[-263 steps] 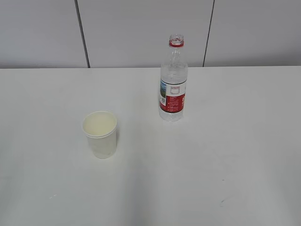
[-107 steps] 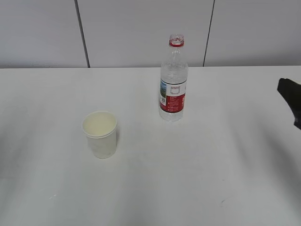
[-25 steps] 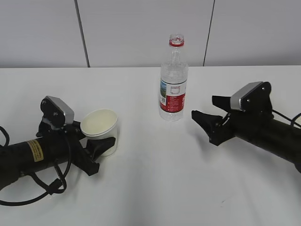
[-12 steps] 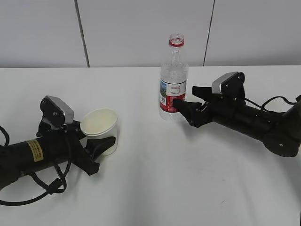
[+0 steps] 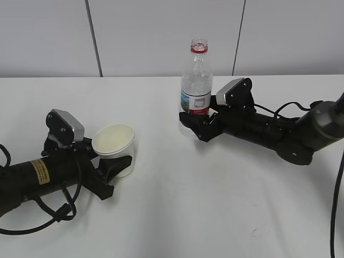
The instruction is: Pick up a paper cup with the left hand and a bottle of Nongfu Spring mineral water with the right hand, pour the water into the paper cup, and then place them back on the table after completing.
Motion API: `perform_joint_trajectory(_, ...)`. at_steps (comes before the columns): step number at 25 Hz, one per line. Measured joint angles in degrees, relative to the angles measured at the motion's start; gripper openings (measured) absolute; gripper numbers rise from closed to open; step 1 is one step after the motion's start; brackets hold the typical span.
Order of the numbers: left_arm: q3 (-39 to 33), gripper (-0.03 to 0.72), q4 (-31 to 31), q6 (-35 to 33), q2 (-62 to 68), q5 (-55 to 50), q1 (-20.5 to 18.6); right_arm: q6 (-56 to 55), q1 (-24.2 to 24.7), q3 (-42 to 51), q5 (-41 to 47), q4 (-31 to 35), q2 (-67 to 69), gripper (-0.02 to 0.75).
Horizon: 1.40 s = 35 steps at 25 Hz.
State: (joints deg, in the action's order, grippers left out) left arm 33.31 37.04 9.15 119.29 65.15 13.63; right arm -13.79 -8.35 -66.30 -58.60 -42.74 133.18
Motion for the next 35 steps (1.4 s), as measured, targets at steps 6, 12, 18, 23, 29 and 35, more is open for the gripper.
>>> perform_joint_trajectory(6,0.0,0.389,0.0,0.0,0.0,0.0,0.0,-0.2,-0.1,-4.0,-0.1,-0.2,3.3,0.675)
perform_joint_trajectory(12,0.0,0.389,-0.2,2.4,0.0,-0.1,0.0,-0.2,-0.1,-4.3,-2.1,-1.1,3.4,0.554)
perform_joint_trajectory(18,0.0,0.388,-0.2,3.0,-2.8,-3.5,0.0,-0.2,-0.1,-4.3,-2.2,-1.5,3.4,0.432)
perform_joint_trajectory(23,0.3,0.388,0.8,4.8,-5.5,-7.1,0.1,2.3,-0.1,-4.3,-1.0,-3.2,2.4,0.410)
perform_joint_trajectory(29,5.5,0.388,4.5,7.8,-6.0,-14.1,3.6,8.6,-0.2,-6.9,4.4,-7.2,-1.6,0.408)
perform_joint_trajectory(35,8.1,0.388,4.1,10.8,-6.0,-16.0,4.8,15.6,-0.2,-10.7,7.1,-8.1,-2.3,0.407)
